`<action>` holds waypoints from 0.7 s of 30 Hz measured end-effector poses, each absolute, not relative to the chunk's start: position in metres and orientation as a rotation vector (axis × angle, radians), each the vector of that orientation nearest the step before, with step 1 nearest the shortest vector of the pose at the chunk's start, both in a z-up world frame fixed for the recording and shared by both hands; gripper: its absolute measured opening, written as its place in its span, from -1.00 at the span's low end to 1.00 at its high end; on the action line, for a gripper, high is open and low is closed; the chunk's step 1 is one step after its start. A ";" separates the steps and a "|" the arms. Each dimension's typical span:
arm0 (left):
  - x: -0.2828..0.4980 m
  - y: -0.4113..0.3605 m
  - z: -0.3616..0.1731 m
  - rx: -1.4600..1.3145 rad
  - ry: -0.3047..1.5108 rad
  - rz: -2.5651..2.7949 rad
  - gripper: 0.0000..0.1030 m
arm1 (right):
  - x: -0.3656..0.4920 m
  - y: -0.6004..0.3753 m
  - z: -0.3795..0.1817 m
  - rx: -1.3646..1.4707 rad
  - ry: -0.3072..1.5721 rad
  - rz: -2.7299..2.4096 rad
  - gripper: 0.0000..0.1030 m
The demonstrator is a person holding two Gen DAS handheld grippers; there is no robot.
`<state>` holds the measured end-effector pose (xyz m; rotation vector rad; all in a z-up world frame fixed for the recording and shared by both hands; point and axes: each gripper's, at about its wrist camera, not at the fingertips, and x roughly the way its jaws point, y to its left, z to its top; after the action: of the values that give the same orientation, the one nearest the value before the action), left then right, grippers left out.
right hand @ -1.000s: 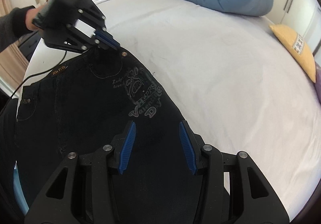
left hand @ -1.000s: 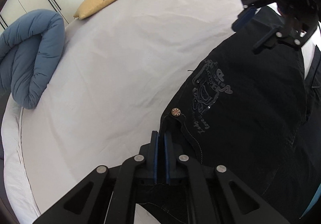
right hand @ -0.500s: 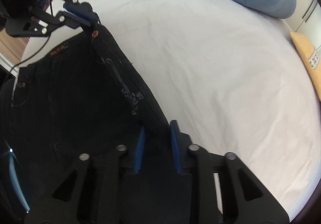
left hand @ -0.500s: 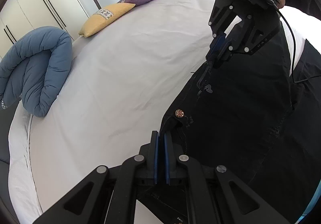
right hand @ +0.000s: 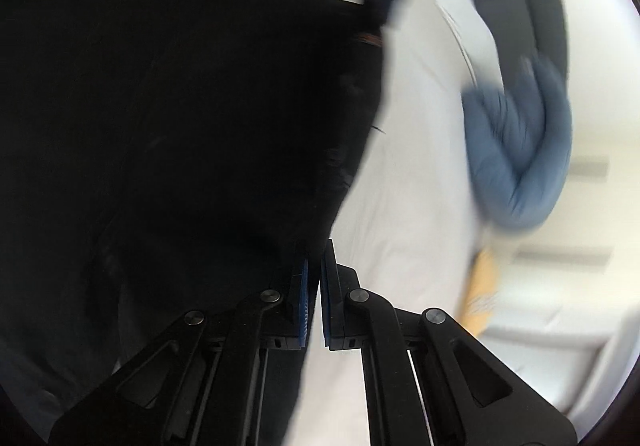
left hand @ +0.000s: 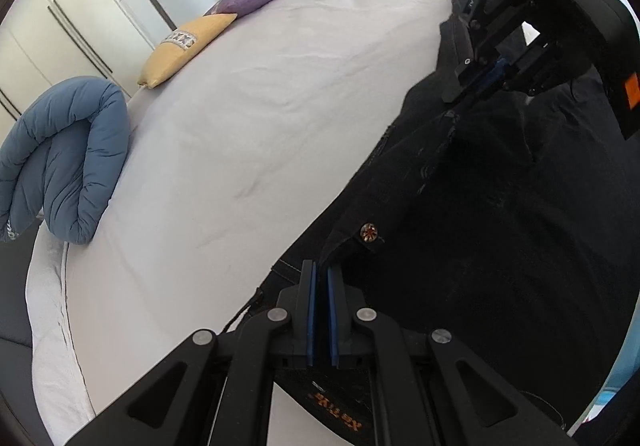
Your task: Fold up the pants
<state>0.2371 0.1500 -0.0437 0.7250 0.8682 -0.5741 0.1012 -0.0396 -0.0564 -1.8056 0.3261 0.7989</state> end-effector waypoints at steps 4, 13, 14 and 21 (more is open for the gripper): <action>0.190 0.130 -0.059 0.848 0.879 -0.628 -0.90 | 0.052 -0.044 -0.090 -1.991 0.233 0.829 -0.92; 0.096 0.108 -0.094 1.059 0.906 -0.718 -0.90 | -0.046 -0.026 -0.123 -2.127 0.188 0.895 -0.92; 0.090 0.109 -0.096 1.064 0.913 -0.722 -0.90 | -0.053 -0.025 -0.124 -2.133 0.184 0.901 -0.92; 0.065 0.117 -0.093 1.108 0.920 -0.714 -0.90 | -0.091 -0.002 -0.130 -2.131 0.200 0.936 -0.92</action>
<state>0.0654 0.1171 -0.0931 1.1080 0.9200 -0.7141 -0.0914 -0.0024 -0.1296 -2.1315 0.2002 0.9361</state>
